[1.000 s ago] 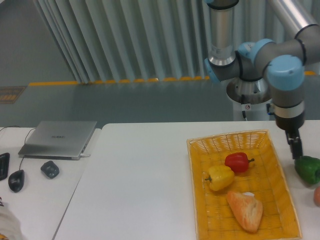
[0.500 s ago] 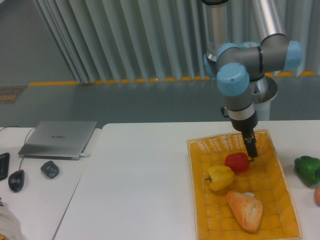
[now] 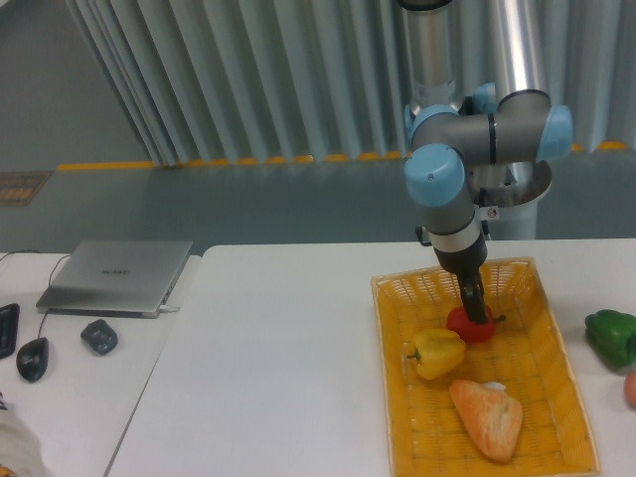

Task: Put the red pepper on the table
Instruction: 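Close the gripper on the red pepper's stem end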

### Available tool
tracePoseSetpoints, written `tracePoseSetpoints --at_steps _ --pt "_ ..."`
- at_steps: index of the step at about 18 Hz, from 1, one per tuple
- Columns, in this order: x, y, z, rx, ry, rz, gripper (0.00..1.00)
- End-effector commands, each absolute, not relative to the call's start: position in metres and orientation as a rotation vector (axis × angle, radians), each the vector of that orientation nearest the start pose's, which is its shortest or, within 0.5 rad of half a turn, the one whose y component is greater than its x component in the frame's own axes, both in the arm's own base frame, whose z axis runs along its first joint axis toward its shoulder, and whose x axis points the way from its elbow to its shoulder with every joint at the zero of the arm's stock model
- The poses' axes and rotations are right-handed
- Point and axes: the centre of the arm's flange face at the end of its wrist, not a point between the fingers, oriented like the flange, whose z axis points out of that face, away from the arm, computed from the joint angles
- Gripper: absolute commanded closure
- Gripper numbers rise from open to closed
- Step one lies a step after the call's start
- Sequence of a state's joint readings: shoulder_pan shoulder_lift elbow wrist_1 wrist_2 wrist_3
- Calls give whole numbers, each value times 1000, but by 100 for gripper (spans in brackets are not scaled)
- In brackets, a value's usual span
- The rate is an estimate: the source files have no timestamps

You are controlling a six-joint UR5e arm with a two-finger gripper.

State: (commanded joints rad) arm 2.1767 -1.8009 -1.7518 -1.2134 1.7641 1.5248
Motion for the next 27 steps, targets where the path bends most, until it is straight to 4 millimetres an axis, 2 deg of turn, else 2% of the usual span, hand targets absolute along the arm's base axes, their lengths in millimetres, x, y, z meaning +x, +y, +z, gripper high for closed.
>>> tracePoseSetpoints --at_steps 7,15,19,25,26,27 --pt "-224 525 300 -3000 1460 80 0" --pt "-220 521 290 -3025 1496 71 0" --pt "-220 524 278 -3034 1511 48 0" --pt "-221 525 273 -3036 1520 34 0" --pt "-221 525 272 -3034 1522 34 1" --pt "-221 525 273 -3035 1522 37 9"
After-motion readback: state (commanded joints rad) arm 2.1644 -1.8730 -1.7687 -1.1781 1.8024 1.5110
